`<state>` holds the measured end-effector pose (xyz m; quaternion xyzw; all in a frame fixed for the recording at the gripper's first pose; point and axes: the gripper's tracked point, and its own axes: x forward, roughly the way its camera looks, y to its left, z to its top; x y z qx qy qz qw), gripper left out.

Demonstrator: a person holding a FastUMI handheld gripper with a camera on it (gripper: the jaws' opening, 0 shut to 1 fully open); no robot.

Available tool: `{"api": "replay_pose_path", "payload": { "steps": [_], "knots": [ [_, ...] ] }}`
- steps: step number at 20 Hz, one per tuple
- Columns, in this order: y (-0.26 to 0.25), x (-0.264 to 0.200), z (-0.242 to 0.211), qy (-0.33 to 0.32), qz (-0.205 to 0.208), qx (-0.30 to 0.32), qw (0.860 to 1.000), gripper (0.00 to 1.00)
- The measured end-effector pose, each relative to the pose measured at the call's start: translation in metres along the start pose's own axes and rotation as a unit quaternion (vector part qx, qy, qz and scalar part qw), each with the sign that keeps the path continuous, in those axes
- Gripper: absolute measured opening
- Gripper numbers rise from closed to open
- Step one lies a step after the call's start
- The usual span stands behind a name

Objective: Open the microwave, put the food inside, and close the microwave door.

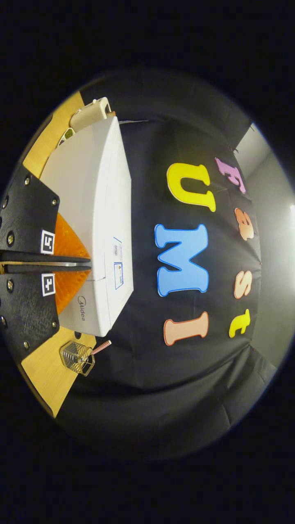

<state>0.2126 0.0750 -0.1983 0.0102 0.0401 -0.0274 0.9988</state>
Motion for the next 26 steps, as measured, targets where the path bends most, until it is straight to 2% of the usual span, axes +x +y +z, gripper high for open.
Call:
{"api": "replay_pose_path", "payload": {
  "steps": [2,3,6,7,9,16,19,22,24,26],
  "knots": [
    [-0.002,-0.004,0.0,0.0,0.0,0.003,1.0,0.03],
    [-0.006,-0.01,0.004,0.0,-0.002,0.003,1.0,0.14],
    [-0.015,-0.042,0.029,-0.01,0.006,0.019,1.0,0.34],
    [-0.014,-0.057,0.042,-0.011,0.015,0.024,1.0,0.59],
    [-0.018,-0.084,0.075,-0.02,0.019,0.02,0.999,0.91],
    [-0.033,-0.166,0.196,-0.069,0.029,-0.002,0.997,0.93],
    [-0.032,-0.19,0.218,-0.069,0.044,0.01,0.997,0.93],
    [-0.045,-0.206,0.241,-0.084,0.034,0.01,0.996,0.93],
    [-0.053,-0.213,0.243,-0.089,0.02,0.006,0.996,0.93],
    [-0.052,-0.221,0.238,-0.079,0.024,0.013,0.996,0.93]
  ]
}}
